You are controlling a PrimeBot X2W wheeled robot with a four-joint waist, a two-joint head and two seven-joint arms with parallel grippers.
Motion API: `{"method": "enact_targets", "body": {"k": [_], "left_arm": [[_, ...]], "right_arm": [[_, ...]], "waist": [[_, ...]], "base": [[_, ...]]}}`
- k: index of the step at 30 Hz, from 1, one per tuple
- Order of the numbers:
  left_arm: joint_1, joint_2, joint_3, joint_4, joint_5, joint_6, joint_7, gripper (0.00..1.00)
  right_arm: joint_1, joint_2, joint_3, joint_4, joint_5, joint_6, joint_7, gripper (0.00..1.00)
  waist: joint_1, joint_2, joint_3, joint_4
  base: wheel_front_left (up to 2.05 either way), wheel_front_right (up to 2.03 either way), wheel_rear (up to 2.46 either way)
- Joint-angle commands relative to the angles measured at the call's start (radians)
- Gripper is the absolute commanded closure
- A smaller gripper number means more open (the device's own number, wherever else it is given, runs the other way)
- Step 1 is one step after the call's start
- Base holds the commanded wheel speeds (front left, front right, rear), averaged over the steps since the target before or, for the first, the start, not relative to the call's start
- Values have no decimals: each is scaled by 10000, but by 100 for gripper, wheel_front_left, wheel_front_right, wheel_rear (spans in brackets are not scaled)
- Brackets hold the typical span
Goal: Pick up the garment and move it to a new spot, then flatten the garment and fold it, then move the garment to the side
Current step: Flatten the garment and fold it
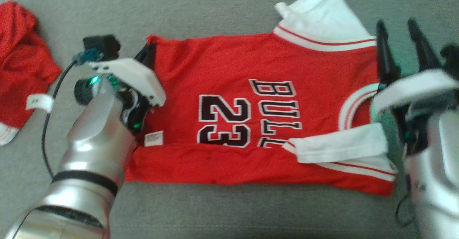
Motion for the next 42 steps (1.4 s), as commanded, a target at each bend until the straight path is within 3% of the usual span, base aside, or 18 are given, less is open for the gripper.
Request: {"method": "enact_targets", "body": {"k": [1,12,20,21,22,30,42], "left_arm": [[-441,311,201,-181,33,-33,-122,100],[-1362,-237,-966,-149,-384,-66,-465,100],[-1521,-262,-1621,-87,-938,-67,-659,100],[-1544,-263,-1713,-78,-950,-68,-698,100],[-1548,-260,-1790,-65,-982,-68,-733,100],[-1313,187,-2037,-9,-1435,-68,-1026,100],[-508,1198,-1573,-967,-1674,-43,-1179,100]], "right_arm": [[-460,-93,251,-184,49,73,5,0],[-4522,-934,1195,5188,-99,73,295,0],[-5970,-906,1819,7431,-189,73,377,0],[-6087,-901,1872,7693,-165,73,506,38],[-6196,-888,1935,7894,-141,73,581,100],[-6272,-706,2522,8025,562,73,-402,100],[-4785,-1314,3255,5626,2070,73,-1055,100]], "waist": [[-1,0,357,417],[-1,0,1120,1295],[-1,0,1268,1333],[-1,0,1287,1327],[-1,0,1298,1322],[-1,0,963,1023],[-1,0,-166,537]], "base": [[0,0,0],[0,0,0],[0,0,0],[0,0,0],[0,0,0],[0,0,0],[0,0,0]]}}
